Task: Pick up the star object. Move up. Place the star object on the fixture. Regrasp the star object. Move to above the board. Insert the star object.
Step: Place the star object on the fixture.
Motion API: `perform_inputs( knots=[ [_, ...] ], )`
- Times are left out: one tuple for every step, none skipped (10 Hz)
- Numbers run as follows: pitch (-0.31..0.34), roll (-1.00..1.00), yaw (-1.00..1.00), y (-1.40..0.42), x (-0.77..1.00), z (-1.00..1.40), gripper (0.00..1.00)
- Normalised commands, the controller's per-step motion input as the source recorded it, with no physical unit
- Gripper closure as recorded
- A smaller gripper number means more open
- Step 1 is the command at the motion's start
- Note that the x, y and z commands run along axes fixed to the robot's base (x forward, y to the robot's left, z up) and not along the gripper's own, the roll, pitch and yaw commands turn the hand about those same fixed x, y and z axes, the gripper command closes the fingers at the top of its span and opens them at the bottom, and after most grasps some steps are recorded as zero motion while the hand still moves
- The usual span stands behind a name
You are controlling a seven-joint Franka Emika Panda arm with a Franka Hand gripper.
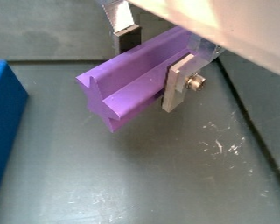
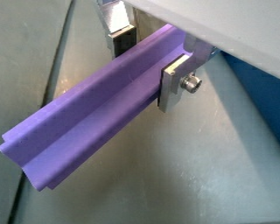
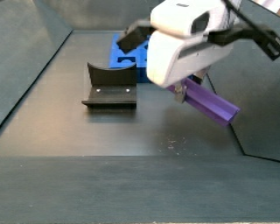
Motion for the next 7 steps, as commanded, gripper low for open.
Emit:
perform_inputs(
  knots=[
    [0.025, 0.04, -0.01, 0.00, -0.01, 1.00, 1.00],
    [0.037, 0.06, -0.01, 0.00, -0.02, 1.00, 1.00],
    [0.046, 0.08, -0.02, 0.00, -0.02, 1.00, 1.00],
    [0.057, 0.10, -0.01, 0.00, -0.03, 1.00, 1.00],
    [0.060, 0.11, 0.00, -0.01, -0.03, 1.00, 1.00],
    [0.064, 0.12, 0.00, -0.01, -0.03, 1.00, 1.00],
    [0.071, 0.13, 0.01, -0.01, -0.04, 1.00, 1.00]
  ],
)
